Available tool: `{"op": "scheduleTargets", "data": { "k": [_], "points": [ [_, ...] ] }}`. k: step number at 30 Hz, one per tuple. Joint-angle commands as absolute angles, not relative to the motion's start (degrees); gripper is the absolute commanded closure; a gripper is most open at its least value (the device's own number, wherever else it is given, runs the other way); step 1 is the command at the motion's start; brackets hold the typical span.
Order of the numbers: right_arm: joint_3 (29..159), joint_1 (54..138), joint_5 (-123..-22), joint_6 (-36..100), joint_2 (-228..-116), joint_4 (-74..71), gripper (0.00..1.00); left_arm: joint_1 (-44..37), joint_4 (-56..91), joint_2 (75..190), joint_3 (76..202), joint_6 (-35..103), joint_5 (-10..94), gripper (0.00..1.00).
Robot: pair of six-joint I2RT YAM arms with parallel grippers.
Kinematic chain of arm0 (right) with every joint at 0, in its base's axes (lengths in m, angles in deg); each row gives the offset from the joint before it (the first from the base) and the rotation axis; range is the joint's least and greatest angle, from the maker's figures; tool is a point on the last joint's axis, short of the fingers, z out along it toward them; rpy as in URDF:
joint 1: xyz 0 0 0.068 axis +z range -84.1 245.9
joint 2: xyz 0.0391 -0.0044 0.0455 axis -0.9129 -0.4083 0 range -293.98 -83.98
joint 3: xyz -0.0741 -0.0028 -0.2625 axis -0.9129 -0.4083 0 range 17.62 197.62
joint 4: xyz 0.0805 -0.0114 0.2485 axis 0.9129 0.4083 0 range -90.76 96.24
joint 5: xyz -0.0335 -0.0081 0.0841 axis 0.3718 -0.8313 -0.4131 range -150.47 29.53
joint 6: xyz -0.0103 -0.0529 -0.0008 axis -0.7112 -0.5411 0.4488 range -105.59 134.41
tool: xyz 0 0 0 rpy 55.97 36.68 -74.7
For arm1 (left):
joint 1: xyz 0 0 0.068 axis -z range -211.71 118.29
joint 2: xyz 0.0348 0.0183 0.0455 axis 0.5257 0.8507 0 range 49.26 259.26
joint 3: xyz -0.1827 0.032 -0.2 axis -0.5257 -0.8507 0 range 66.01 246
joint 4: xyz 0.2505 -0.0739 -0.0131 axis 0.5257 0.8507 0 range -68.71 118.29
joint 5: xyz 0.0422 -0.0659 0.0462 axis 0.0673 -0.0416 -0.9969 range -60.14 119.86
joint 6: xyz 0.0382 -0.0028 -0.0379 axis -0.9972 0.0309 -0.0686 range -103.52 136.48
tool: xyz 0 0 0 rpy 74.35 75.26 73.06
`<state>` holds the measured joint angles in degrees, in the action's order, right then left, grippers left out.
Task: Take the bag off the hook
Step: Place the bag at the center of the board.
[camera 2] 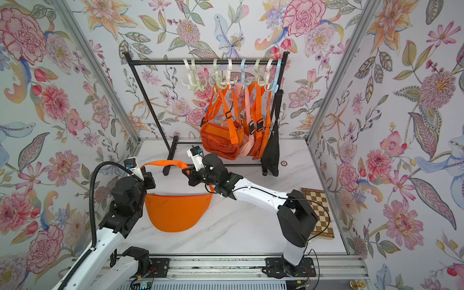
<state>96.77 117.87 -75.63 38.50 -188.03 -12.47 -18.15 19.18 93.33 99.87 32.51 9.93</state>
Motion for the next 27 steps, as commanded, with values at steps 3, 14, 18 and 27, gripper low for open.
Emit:
{"op": "scheduleTargets", "data": {
  "k": [3,14,18,27],
  "points": [
    [105.7,115.2,-81.2,40.8,-197.5,-13.2,1.00,-20.0,12.9,98.7,96.7,36.6,6.0,1.00],
    [120.1,110.8,-87.1,42.4,-212.8,-11.1,1.00,-28.7,2.1,116.6,99.1,38.1,12.3,1.00],
    [126.7,109.6,-88.8,42.9,-218.8,-9.3,0.95,-30.4,2.1,124.2,102.8,37.5,12.3,1.00],
    [137.3,108.2,-90.9,41.0,-227.4,-5.6,0.62,-32.2,-4.0,132.6,102.1,37.6,11.2,0.91]
  ]
}}
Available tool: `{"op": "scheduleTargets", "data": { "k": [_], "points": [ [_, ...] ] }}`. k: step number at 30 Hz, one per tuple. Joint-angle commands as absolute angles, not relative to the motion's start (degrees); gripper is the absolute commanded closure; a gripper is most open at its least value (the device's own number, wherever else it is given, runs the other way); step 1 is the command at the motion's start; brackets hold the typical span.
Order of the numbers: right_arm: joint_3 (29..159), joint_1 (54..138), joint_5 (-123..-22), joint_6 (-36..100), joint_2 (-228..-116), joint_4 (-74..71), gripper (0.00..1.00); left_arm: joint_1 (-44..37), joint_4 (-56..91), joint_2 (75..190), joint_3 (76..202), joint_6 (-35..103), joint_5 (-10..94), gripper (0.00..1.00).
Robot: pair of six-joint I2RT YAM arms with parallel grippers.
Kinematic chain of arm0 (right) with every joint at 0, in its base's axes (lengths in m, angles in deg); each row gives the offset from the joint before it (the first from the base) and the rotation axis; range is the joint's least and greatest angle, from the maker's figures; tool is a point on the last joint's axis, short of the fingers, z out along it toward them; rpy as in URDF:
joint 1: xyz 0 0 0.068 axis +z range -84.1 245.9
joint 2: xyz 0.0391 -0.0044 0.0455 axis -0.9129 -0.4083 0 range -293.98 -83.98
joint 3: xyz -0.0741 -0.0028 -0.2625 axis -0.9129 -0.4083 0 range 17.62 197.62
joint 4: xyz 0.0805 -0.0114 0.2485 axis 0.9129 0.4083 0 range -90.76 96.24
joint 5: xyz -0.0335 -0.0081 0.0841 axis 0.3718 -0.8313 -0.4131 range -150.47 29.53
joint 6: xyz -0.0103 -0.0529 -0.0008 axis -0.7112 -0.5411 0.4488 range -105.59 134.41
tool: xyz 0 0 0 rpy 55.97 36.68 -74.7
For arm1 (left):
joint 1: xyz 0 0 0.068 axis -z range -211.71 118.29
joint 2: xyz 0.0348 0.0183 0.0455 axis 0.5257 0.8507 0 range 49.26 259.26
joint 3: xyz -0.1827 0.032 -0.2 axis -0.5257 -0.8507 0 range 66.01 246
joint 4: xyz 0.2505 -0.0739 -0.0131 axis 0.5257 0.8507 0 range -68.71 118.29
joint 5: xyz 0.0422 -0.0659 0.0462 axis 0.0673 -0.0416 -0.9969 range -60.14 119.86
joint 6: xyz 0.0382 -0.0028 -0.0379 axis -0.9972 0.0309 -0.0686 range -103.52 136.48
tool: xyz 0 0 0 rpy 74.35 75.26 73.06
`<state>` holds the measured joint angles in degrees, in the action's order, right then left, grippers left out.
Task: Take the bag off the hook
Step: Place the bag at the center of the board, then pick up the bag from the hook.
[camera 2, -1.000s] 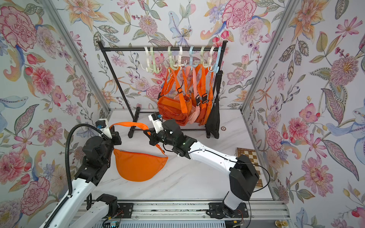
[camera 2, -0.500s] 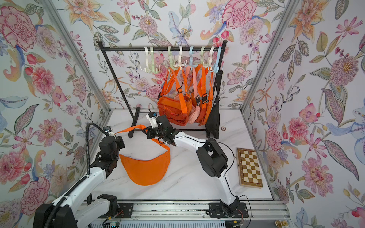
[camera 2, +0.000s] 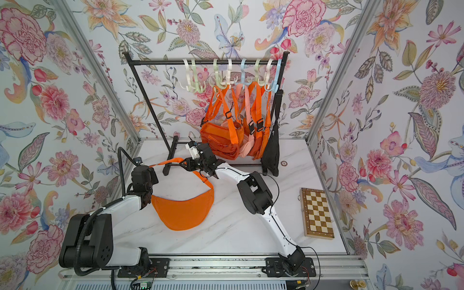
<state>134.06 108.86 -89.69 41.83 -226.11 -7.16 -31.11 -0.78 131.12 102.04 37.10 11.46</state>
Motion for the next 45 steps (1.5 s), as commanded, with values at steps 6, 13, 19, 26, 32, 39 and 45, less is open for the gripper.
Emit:
{"op": "scheduleTargets", "data": {
  "k": [6,13,19,26,32,39,45],
  "points": [
    [139.9,107.6,-91.1,39.8,-228.4,-3.2,0.43,-32.4,-1.8,135.2,105.9,36.1,15.4,0.56],
    [132.8,107.6,-89.1,37.4,-222.6,-4.4,0.31,-32.4,3.3,132.7,106.2,37.5,20.2,0.38],
    [126.8,108.1,-87.5,35.6,-216.3,-2.9,0.30,-32.4,7.4,128.8,106.3,39.6,25.0,0.01],
    [116.5,108.7,-84.9,33.5,-205.0,-4.3,0.30,-32.4,12.6,118.2,106.2,37.8,26.0,0.01],
    [110.1,110.1,-82.4,31.3,-195.0,-2.8,0.29,-32.3,15.6,106.7,105.4,35.8,31.7,0.01],
    [104.3,113.8,-78.3,29.0,-182.8,1.3,0.29,-30.8,20.2,97.7,107.6,33.2,37.9,0.04],
    [99.5,116.1,-73.8,27.6,-171.7,7.3,0.29,-27.2,24.1,94.6,112.0,29.6,40.4,0.05]
  ]
}}
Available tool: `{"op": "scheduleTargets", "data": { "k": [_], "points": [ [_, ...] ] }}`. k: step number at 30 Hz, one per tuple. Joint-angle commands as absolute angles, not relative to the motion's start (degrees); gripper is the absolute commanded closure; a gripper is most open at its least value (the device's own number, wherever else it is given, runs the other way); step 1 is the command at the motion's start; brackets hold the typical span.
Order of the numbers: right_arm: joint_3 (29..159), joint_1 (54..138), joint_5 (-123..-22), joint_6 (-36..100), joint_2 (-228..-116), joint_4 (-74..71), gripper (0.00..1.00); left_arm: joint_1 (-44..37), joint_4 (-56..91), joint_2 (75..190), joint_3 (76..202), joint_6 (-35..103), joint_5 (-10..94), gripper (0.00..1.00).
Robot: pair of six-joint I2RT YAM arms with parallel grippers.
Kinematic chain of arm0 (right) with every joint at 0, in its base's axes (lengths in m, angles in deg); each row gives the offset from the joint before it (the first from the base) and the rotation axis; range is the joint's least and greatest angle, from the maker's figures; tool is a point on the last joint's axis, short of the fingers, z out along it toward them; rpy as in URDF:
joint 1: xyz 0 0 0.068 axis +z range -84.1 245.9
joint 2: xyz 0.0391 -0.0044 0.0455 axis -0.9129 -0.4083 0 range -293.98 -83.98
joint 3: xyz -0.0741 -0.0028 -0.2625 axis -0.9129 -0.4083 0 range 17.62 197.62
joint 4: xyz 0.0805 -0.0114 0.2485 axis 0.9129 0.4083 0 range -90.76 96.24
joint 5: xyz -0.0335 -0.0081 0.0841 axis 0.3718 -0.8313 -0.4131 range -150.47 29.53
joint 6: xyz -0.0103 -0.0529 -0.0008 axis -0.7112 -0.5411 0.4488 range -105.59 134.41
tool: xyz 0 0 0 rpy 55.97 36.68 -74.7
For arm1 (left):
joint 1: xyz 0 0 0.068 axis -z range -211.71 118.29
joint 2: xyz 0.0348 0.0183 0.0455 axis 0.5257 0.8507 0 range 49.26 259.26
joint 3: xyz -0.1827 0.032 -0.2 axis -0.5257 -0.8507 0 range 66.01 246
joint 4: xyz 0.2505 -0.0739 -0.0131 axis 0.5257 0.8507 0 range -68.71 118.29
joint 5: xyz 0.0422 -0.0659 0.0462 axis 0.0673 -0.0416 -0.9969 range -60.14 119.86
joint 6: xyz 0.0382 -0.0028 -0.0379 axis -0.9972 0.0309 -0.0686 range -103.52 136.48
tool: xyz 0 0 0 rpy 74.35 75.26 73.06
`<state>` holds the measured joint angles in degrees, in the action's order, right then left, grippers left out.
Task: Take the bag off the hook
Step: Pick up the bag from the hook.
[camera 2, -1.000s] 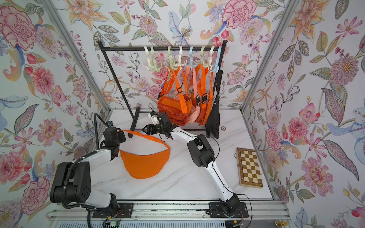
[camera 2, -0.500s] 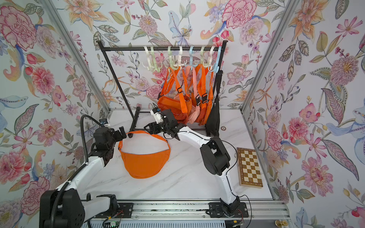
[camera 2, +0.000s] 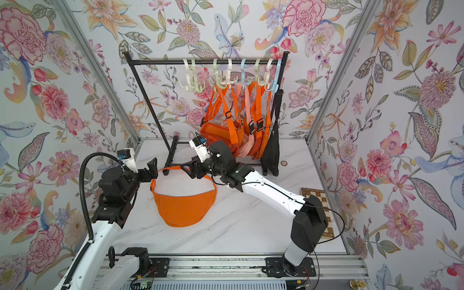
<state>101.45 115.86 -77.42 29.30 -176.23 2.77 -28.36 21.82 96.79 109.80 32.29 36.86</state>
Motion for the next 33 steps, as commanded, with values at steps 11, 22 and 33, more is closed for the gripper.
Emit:
{"op": "scheduleTargets", "data": {
  "k": [11,22,33],
  "points": [
    [92.1,110.8,-68.0,28.1,-154.1,15.7,0.31,-15.0,8.5,102.0,116.4,29.1,40.8,0.05],
    [102.5,94.5,-78.7,26.6,-159.3,19.6,0.62,-13.5,-8.9,125.5,130.4,22.9,44.9,0.15],
    [118.7,89.7,-83.9,25.4,-175.2,19.6,0.54,-13.5,-23.6,147.9,144.1,23.6,48.6,0.37]
  ]
}}
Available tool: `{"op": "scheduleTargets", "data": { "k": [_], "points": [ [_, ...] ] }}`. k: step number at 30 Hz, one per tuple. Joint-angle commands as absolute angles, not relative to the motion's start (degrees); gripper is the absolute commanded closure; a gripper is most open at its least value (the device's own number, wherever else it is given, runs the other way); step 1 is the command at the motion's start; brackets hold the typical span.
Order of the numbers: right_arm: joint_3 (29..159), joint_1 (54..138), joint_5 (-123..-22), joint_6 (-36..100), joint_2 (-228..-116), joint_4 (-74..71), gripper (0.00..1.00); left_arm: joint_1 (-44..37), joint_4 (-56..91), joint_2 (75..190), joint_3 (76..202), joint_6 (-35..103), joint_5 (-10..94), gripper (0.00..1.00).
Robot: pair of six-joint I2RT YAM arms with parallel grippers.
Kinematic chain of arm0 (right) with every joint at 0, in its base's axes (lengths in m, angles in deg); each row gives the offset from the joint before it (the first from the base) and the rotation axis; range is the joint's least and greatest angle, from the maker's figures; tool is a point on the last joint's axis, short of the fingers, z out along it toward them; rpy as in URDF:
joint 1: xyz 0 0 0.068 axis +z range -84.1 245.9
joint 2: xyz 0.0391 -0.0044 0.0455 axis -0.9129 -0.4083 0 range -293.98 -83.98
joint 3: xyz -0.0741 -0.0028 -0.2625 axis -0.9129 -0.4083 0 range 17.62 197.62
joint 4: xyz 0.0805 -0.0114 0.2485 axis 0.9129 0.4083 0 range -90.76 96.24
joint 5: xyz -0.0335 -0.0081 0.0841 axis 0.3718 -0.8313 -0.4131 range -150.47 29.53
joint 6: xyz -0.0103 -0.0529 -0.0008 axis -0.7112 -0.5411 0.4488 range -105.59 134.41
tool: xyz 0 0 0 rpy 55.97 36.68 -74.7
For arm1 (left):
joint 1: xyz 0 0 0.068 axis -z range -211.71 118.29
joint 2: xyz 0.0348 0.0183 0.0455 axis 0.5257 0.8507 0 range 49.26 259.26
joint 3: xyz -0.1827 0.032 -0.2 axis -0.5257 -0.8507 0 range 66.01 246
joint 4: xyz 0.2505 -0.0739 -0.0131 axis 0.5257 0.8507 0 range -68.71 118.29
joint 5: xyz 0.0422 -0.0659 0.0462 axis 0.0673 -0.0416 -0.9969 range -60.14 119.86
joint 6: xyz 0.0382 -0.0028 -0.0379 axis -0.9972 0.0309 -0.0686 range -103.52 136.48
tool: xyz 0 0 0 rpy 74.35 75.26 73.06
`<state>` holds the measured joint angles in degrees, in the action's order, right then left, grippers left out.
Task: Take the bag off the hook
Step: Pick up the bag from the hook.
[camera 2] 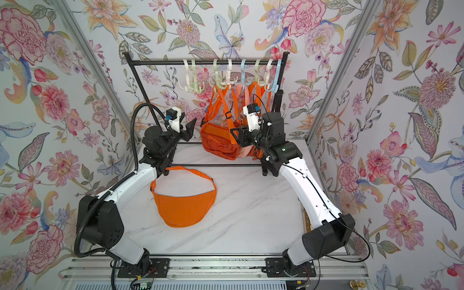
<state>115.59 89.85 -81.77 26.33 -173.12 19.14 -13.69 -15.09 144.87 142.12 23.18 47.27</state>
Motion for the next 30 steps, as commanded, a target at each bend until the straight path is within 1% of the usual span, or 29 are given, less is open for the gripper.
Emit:
{"op": "scheduleTargets", "data": {
  "k": [1,7,10,16,19,22,26,29,30],
  "points": [
    [120.2,89.7,-84.2,25.5,-176.6,19.6,0.54,-13.5,-25.7,149.7,145.1,23.8,49.2,0.36],
    [127.0,89.3,-84.7,25.7,-183.2,19.6,0.56,-13.7,-26.6,161.2,157.0,23.8,54.6,0.36],
    [129.2,88.9,-84.9,25.8,-185.7,19.6,0.56,-13.6,-22.4,166.4,165.4,22.5,58.2,0.37],
    [131.4,88.7,-85.3,26.1,-187.8,19.5,0.56,-13.7,-14.1,175.1,177.4,18.3,57.5,0.42],
    [130.2,89.6,-85.0,25.7,-187.2,19.0,0.57,-13.7,-12.7,178.3,182.5,18.1,57.2,0.46],
    [129.0,90.6,-84.3,24.8,-186.2,19.0,0.57,-13.6,-9.9,181.8,188.9,17.9,56.1,0.54],
    [127.2,91.6,-82.8,24.1,-184.1,18.3,0.57,-13.1,-6.0,185.3,196.0,16.6,54.1,0.73],
    [126.4,92.1,-81.4,23.4,-183.5,18.1,0.57,-12.5,-4.9,186.0,197.5,15.1,52.5,0.78],
    [126.3,92.1,-80.9,23.1,-183.5,18.1,0.56,-12.4,-4.9,185.9,197.4,14.8,52.2,0.88]
  ]
}}
